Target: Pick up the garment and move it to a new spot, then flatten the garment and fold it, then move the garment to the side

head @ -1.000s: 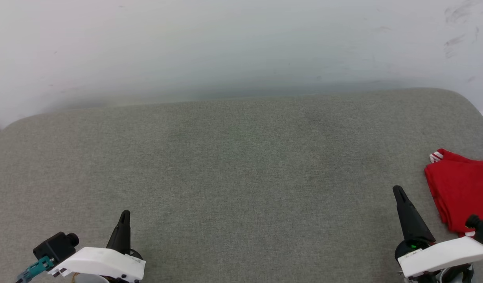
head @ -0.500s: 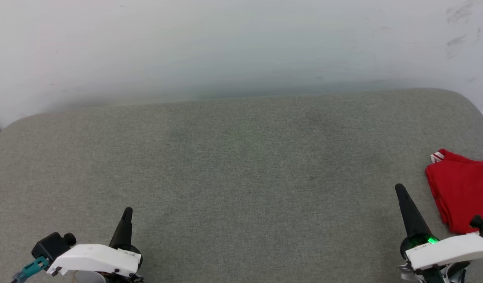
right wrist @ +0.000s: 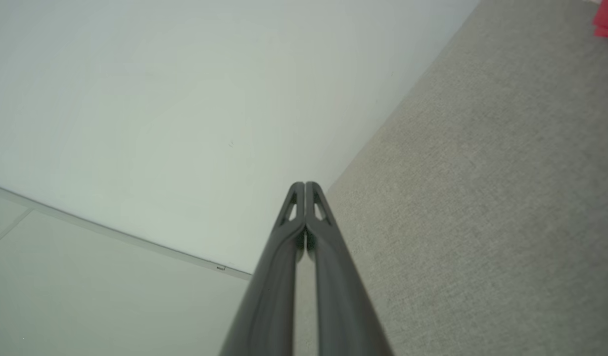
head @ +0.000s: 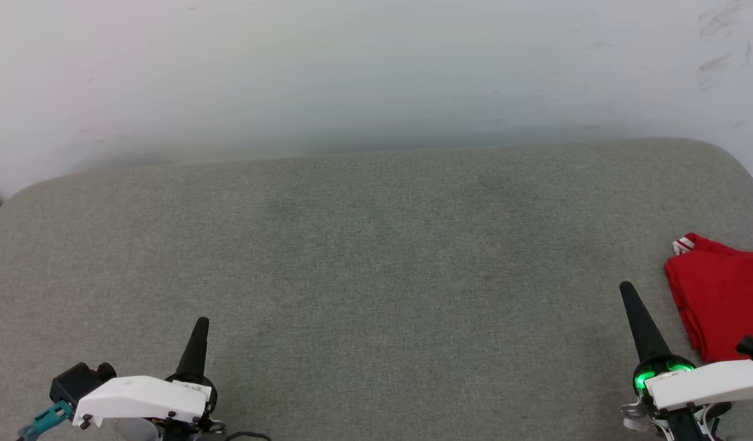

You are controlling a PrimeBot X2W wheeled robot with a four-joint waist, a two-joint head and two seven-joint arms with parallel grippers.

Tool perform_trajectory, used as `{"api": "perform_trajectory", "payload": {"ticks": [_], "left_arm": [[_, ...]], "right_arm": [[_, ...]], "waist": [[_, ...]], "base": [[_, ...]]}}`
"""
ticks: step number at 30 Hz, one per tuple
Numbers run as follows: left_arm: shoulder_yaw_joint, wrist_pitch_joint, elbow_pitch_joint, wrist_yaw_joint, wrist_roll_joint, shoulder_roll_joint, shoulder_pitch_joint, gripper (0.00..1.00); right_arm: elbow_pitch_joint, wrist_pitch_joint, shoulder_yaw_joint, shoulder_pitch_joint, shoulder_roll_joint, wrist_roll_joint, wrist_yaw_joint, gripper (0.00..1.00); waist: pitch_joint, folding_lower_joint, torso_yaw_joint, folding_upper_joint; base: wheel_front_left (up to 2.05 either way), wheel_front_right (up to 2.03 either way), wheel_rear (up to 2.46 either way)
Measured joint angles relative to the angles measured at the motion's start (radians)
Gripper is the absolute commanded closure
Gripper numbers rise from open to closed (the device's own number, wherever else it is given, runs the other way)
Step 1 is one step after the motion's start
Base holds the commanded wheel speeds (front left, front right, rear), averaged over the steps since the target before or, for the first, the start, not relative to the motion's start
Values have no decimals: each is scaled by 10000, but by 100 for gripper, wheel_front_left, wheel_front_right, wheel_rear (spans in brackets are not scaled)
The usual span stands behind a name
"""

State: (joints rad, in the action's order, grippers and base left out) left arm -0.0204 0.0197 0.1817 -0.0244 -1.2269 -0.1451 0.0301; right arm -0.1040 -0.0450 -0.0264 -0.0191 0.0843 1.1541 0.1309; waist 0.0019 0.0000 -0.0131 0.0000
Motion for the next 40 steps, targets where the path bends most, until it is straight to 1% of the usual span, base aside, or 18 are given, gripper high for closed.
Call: {"api": "perform_trajectory", "payload": {"ticks": [17, 40], "left_arm": [[393, -410, 199, -355, -1333, 286, 221, 100], [880, -878, 453, -742, -2846, 610, 548, 100]], "right_arm": [[-472, -90, -142, -221, 2, 1662, -2, 100], [-993, -236, -316, -582, -10, 3524, -2, 100]], "waist": [[3, 0, 37, 0], [8, 0, 87, 0]], "base": [[0, 0, 0], [0, 0, 0]]}}
